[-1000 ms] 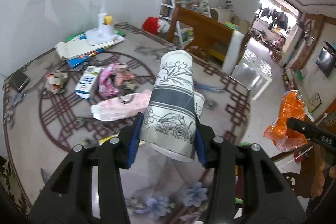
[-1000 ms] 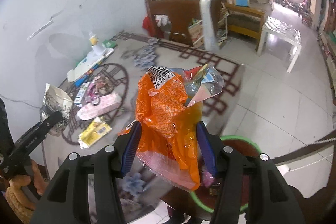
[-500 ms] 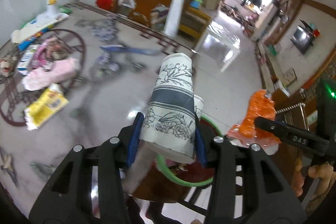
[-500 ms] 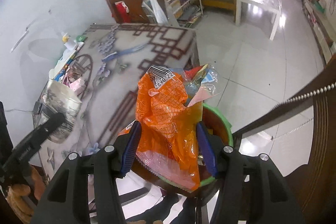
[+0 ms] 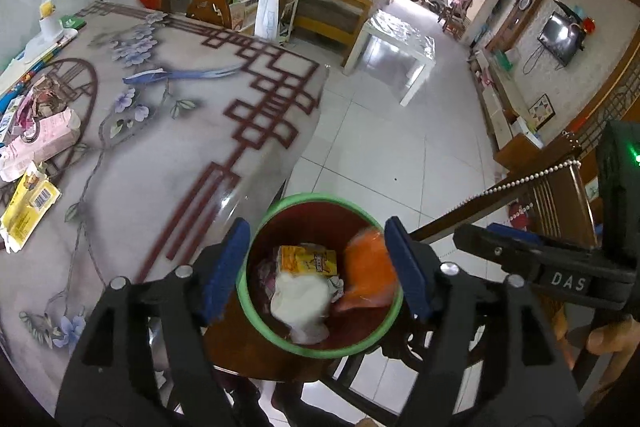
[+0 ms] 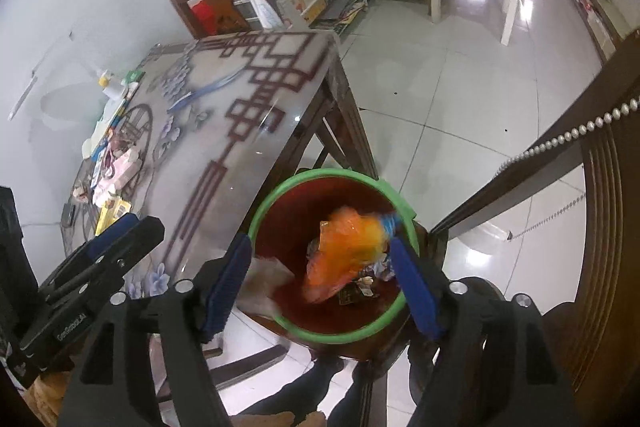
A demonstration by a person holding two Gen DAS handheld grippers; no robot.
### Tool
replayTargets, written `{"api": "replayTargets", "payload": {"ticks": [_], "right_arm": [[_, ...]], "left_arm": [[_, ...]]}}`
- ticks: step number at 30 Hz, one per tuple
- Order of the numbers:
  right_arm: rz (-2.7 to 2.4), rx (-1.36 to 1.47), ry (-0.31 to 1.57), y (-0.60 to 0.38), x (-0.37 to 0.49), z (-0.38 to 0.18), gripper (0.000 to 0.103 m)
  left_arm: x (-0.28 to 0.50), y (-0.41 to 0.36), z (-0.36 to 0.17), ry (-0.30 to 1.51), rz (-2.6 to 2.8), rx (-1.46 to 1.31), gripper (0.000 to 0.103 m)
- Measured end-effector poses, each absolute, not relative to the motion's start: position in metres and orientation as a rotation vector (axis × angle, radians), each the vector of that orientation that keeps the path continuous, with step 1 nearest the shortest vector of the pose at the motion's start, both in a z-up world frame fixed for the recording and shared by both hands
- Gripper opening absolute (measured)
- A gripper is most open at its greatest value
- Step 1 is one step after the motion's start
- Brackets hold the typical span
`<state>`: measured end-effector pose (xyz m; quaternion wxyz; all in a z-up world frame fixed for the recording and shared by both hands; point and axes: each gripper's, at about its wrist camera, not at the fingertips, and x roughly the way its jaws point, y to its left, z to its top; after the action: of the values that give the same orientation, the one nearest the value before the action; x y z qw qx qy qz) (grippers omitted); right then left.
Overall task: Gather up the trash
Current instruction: 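Open both grippers to drop the cup and orange bag into the bin, then move both grippers back over the trash on the table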
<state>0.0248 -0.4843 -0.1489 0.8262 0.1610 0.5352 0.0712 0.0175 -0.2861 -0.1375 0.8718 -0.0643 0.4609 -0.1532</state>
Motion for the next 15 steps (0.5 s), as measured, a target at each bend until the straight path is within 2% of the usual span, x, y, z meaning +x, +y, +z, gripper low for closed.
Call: {"api": "replayTargets", "payload": {"ticks": [4, 15], "right_arm": [[0.151, 0.345, 1.145, -0.484, 0.025, -0.150, 0.073], [0.110, 0.322, 1.142, -0.478, 0.020, -0.147, 0.077]], "left_arm": [[0.016, -0.284, -0.135, 0.947, -0.305, -0.124, 0.075], [0.027, -0.260, -0.142, 0.977, -0.296, -0.098, 0.076]]}}
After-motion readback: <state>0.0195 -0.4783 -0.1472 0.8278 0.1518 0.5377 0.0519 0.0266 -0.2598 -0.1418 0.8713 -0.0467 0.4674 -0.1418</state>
